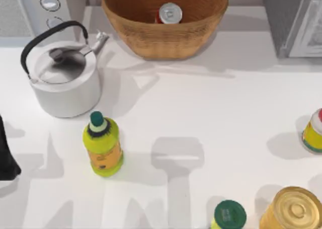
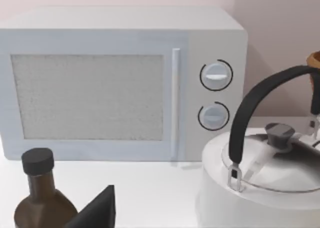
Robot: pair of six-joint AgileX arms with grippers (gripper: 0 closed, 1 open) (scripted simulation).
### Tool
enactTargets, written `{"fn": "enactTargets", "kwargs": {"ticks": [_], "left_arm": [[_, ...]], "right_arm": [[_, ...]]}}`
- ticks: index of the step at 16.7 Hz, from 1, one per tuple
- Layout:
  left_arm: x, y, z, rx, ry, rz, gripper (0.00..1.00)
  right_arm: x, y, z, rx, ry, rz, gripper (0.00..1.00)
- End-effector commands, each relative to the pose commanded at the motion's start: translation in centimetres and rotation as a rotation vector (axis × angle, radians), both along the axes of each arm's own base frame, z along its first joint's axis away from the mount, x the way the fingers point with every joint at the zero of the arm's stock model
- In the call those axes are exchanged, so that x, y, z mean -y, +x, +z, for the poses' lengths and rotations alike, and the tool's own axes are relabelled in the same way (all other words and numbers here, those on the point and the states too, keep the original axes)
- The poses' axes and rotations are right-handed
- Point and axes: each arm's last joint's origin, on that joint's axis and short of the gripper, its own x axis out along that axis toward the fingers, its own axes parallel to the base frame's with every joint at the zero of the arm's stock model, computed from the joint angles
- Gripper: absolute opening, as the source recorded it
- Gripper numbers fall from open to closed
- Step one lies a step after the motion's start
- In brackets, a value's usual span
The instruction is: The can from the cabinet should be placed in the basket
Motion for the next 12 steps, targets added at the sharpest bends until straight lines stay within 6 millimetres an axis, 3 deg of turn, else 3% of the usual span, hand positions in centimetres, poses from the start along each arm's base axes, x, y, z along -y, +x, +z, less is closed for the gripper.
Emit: {"fn": "enactTargets", "kwargs": {"ticks": [3,9,12], "left_arm": [[0.0,0.0,0.0,0.0,0.0,0.0,1.0],[0.0,0.0,0.0,0.0,0.0,0.0,1.0],[0.0,0.0,0.0,0.0,0.0,0.0,1.0]], "right_arm": [[-1.8,-0.8,1.9,0.007,-0.011,0.0,1.0],[-1.8,-0.9,2.1,0.008,-0.014,-0.003,1.0],[-2.6,0.3,2.2,0.01,-0.013,-0.001,1.0]]}}
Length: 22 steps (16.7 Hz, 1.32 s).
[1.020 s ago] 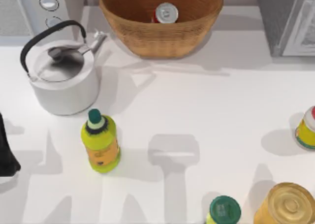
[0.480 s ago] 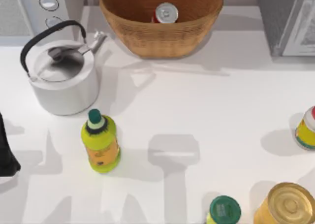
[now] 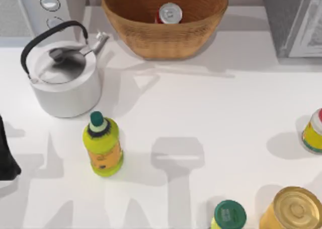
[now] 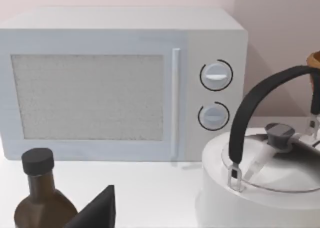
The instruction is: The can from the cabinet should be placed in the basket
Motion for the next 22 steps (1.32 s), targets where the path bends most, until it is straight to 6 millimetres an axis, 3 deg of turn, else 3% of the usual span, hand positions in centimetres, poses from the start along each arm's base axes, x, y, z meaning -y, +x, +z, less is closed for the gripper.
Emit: {"fn": "enactTargets", "kwargs": {"ticks": [5,8,11,14,17,19,22], "left_arm": [[0.0,0.0,0.0,0.0,0.0,0.0,1.0],[0.0,0.0,0.0,0.0,0.0,0.0,1.0],[0.0,0.0,0.0,0.0,0.0,0.0,1.0],[0.0,0.0,0.0,0.0,0.0,0.0,1.0],[0.0,0.0,0.0,0.0,0.0,0.0,1.0],[0.0,0.0,0.0,0.0,0.0,0.0,1.0],[0.0,0.0,0.0,0.0,0.0,0.0,1.0]], "right_arm": [[-4.5,5.0,0.1,-0.003,0.014,0.0,1.0],[-9.7,8.1,0.1,-0.009,0.02,0.0,1.0],[-16.2,9.7,0.0,-0.012,0.017,0.0,1.0],[-22.3,9.2,0.0,-0.009,0.01,-0.001,1.0],[-26.6,7.6,0.0,-0.005,0.004,-0.002,1.0],[-28.3,6.7,-0.1,-0.003,0.001,-0.002,1.0],[-29.1,6.1,-0.1,-0.002,-0.001,-0.002,1.0]]}}
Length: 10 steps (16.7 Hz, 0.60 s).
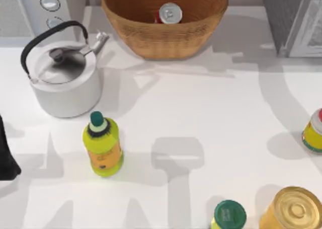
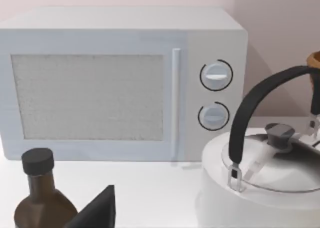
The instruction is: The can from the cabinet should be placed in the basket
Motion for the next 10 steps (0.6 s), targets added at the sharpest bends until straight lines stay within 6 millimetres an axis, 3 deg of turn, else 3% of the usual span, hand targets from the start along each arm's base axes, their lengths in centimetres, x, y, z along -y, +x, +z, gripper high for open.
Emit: {"fn": "enactTargets", "kwargs": {"ticks": [3,5,10], "left_arm": [[0.0,0.0,0.0,0.0,0.0,0.0,1.0],[0.0,0.0,0.0,0.0,0.0,0.0,1.0],[0.0,0.0,0.0,0.0,0.0,0.0,1.0]], "right_arm": [[0.0,0.0,0.0,0.0,0.0,0.0,1.0],[1.0,-0.6,0.7,0.022,-0.002,-0.042,1.0],[0.9,2.4,0.7,0.02,-0.003,-0.042,1.0]]}}
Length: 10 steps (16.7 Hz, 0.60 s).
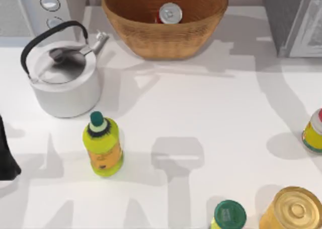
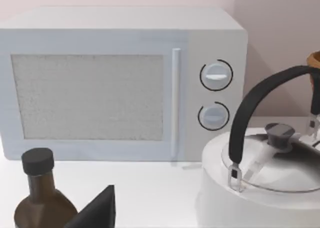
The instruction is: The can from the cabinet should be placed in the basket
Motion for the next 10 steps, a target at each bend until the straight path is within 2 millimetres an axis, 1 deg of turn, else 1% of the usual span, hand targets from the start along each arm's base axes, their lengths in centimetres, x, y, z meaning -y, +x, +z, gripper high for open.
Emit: {"fn": "enactTargets", "kwargs": {"ticks": [2,3,5,6,8,10], "left_arm": [[0.0,0.0,0.0,0.0,0.0,0.0,1.0],[0.0,0.0,0.0,0.0,0.0,0.0,1.0],[0.0,0.0,0.0,0.0,0.0,0.0,1.0],[0.0,0.0,0.0,0.0,0.0,0.0,1.0],[0.0,0.0,0.0,0.0,0.0,0.0,1.0],[0.0,0.0,0.0,0.0,0.0,0.0,1.0]], "right_arm": [[0.0,1.6,-0.2,-0.006,-0.002,0.0,1.0],[0.1,1.9,-0.1,-0.001,0.0,0.0,1.0],[0.1,1.9,-0.1,0.0,0.0,0.0,1.0],[0.2,1.1,0.1,0.008,0.001,0.004,1.0],[0.3,0.9,0.1,0.013,0.003,0.005,1.0],[1.0,-0.2,0.1,0.031,0.009,0.009,1.0]]}}
